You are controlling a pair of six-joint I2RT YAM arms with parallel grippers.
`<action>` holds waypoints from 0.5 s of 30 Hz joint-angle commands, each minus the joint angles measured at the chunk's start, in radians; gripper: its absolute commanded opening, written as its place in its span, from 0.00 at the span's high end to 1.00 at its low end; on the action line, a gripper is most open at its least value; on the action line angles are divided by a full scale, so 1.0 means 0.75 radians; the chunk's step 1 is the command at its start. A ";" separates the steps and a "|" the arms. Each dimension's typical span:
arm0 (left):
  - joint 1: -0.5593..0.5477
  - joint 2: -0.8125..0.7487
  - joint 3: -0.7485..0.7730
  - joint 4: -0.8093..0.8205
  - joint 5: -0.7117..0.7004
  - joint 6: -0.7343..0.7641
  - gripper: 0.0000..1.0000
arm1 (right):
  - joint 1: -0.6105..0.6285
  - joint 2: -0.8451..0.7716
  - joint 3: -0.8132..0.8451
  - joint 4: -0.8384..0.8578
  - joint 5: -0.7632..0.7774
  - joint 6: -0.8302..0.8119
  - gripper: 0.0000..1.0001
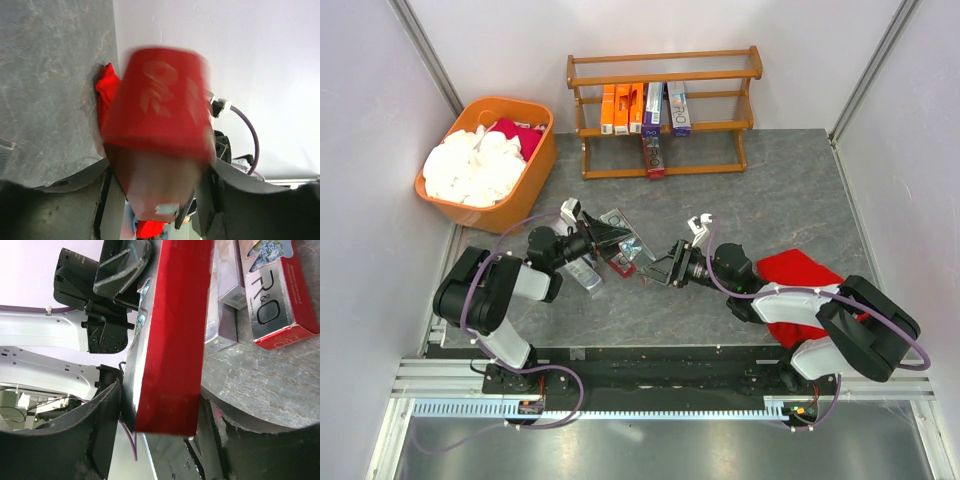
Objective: Place and organize the toothpastes onto the shelf
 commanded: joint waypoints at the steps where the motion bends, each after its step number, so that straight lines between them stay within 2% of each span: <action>1: -0.014 -0.009 0.045 0.471 0.023 -0.058 0.46 | 0.001 0.000 0.065 0.091 -0.003 -0.014 0.34; 5: -0.017 -0.007 0.037 0.471 0.013 -0.056 0.45 | -0.001 -0.029 0.061 0.067 0.003 -0.023 0.48; 7: -0.017 -0.005 0.035 0.471 0.011 -0.050 0.43 | -0.001 -0.055 0.051 0.049 0.009 -0.025 0.52; 8: -0.017 -0.001 0.037 0.471 0.013 -0.048 0.37 | 0.001 -0.065 0.047 0.038 0.024 -0.029 0.55; 13: -0.014 0.003 0.041 0.469 0.029 -0.038 0.19 | -0.003 -0.127 0.026 -0.054 0.075 -0.059 0.60; 14: -0.014 0.003 0.039 0.469 0.031 -0.036 0.12 | -0.001 -0.133 0.024 -0.066 0.089 -0.063 0.60; 15: -0.014 0.003 0.037 0.457 0.027 -0.030 0.01 | -0.003 -0.137 0.020 -0.082 0.107 -0.068 0.60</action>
